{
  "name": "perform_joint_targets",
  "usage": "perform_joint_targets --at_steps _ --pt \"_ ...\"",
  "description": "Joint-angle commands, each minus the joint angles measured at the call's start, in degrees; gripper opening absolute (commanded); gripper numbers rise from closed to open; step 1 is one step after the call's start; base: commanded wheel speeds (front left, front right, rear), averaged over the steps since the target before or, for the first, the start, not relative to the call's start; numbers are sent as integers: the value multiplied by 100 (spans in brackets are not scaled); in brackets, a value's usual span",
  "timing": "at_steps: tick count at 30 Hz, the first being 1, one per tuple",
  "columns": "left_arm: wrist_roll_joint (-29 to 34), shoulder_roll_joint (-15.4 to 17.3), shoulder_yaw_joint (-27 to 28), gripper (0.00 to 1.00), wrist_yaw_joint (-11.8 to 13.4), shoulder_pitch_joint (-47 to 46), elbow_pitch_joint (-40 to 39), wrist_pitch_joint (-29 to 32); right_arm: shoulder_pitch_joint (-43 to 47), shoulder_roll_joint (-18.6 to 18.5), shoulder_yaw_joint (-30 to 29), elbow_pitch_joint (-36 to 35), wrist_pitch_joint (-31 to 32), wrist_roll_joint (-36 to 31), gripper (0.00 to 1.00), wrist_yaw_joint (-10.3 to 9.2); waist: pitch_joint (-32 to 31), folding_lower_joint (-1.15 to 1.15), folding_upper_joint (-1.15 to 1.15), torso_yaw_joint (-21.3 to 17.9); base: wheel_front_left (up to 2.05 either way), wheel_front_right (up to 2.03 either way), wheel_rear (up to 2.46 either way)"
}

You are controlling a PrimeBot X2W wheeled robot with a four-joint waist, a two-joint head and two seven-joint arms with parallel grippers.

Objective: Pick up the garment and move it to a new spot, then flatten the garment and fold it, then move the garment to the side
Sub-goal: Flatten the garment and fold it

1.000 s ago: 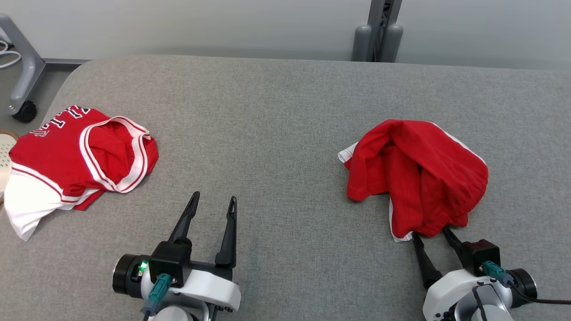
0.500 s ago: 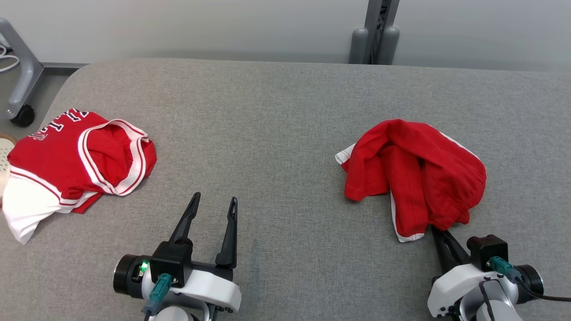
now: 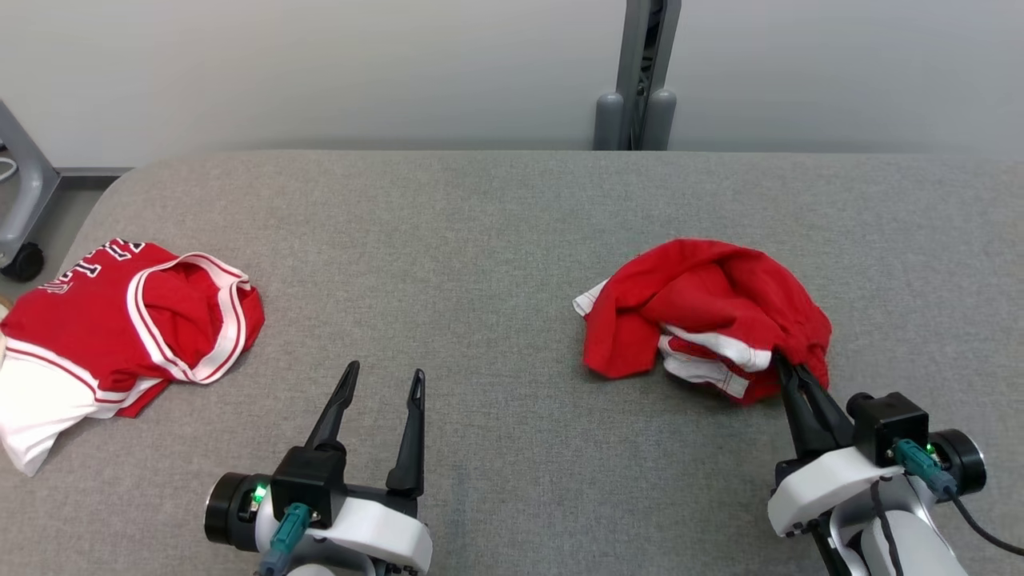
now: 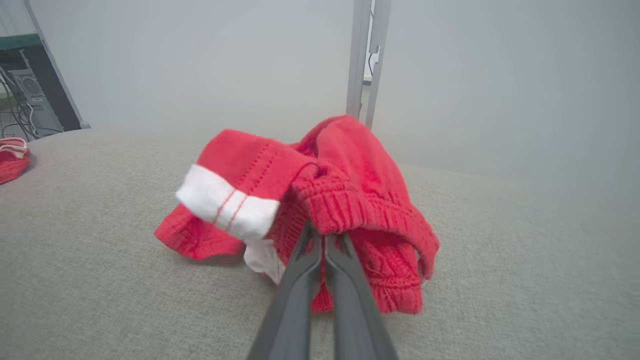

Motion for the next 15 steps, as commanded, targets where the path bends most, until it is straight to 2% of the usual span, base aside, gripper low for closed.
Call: perform_joint_targets --at_steps 1,15 --pt "-46 21 -4 100 21 51 9 -6 -2 -81 42 -168 -23 -44 0 9 -114 0 0 -62 0 0 0" --pt "-115 22 -118 100 85 259 -15 -6 -432 -358 542 -1336 -23 12 0 9 -447 0 0 -16 0 0 0"
